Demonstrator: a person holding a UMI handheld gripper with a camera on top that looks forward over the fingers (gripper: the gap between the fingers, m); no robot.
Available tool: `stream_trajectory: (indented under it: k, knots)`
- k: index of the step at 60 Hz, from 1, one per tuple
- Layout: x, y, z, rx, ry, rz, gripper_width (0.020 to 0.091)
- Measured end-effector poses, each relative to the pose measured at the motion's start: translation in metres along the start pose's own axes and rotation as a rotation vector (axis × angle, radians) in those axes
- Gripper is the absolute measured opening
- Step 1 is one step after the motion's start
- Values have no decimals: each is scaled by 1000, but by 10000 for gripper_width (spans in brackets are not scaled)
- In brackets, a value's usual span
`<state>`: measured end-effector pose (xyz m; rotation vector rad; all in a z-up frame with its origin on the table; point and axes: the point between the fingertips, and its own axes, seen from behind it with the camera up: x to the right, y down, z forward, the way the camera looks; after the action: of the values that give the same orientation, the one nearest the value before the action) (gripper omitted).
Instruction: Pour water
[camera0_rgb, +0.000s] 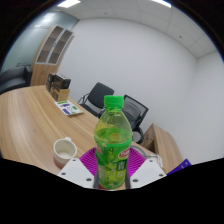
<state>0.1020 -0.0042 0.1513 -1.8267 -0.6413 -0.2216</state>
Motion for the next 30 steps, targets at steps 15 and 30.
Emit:
stream_trajectory:
  k: [15, 30]
  knots:
    - [8, 44, 28, 50, -24, 374, 355]
    - [4, 80, 39, 77, 13, 469, 364]
